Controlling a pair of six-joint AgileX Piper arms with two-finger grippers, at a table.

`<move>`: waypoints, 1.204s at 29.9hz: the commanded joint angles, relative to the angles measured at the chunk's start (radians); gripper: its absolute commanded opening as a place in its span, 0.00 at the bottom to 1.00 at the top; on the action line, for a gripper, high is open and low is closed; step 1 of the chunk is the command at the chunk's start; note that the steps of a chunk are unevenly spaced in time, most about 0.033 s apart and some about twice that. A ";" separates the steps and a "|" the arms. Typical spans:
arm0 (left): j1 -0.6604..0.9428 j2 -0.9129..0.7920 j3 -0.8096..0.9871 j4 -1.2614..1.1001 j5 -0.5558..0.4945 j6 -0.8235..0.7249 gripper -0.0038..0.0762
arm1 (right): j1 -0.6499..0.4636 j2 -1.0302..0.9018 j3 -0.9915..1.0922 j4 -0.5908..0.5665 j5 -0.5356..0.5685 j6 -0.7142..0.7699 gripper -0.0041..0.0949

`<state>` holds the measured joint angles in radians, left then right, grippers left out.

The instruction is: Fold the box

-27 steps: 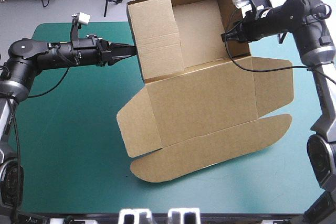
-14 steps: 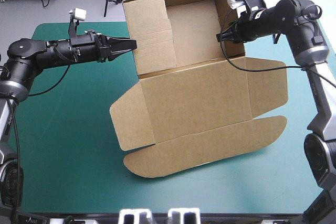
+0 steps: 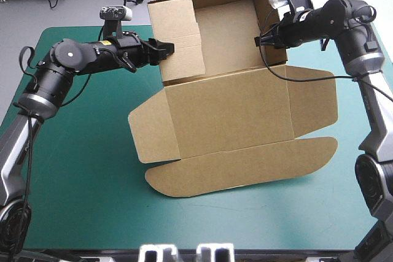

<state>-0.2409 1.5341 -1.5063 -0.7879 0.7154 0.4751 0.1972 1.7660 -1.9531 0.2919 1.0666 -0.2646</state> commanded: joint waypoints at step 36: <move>-0.117 0.105 -0.042 0.604 0.263 -0.580 0.04 | 0.191 0.131 -0.002 -0.043 0.182 0.249 0.02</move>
<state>-0.3428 1.6830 -1.5148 -0.1022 1.0336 -0.1535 0.3822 1.9304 -1.9380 0.1321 1.2506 -0.0166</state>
